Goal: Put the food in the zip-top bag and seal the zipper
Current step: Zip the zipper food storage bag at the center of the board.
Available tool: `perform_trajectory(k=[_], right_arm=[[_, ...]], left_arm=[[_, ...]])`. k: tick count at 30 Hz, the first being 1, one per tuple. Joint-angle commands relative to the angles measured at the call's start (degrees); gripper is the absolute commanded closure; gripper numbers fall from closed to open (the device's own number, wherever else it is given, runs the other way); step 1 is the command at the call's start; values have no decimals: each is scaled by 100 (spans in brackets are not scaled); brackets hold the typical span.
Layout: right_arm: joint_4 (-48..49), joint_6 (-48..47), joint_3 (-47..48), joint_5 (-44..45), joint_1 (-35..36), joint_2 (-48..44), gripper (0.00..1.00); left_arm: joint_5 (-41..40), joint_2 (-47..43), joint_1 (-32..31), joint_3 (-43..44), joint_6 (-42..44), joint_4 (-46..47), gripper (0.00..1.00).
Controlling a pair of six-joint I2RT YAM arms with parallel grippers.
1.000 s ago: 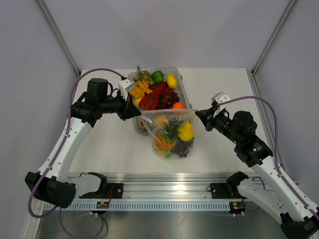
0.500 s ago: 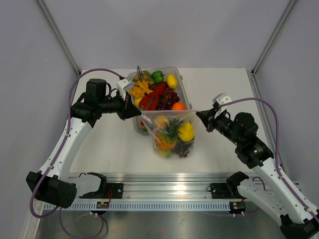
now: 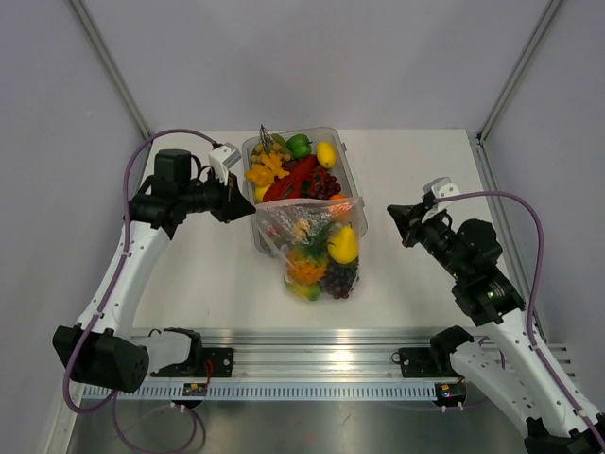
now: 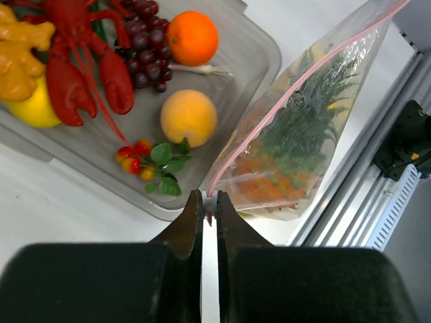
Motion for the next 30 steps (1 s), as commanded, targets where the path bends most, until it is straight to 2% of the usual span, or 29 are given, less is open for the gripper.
perform_trajectory(k=[1,8,12,13,17,19,23,27,30], right_arm=[[401,46,44,204,-43,-80,100],[288,37,385,-525,-43,200,100],[-397,-270,1237,-1586,-43,893,65],[-546,-340,1439,-1764,-43,1034,53],[-1249,-648,2686,-2564,10,1755,43],[-1408,-832,2995,-2855,132,2125,37],[-2119,-1360,3831,-2585,834,2949,33],[-2393,-1703,4271,-2407,1187,3512,31],[-2560,-1826,4534,-2626,1302,3865,29]], left_arm=[[-274,-17,112,209,9,7,100],[421,-105,-29,570,105,-248,100],[526,-202,-169,535,185,-240,100],[544,-220,-178,518,159,-161,100],[685,-185,-266,614,176,-152,100],[676,-132,-301,693,211,-178,100],[711,-35,-389,956,325,-274,100],[764,105,-495,1360,448,-459,100],[746,228,-582,1562,527,-591,100]])
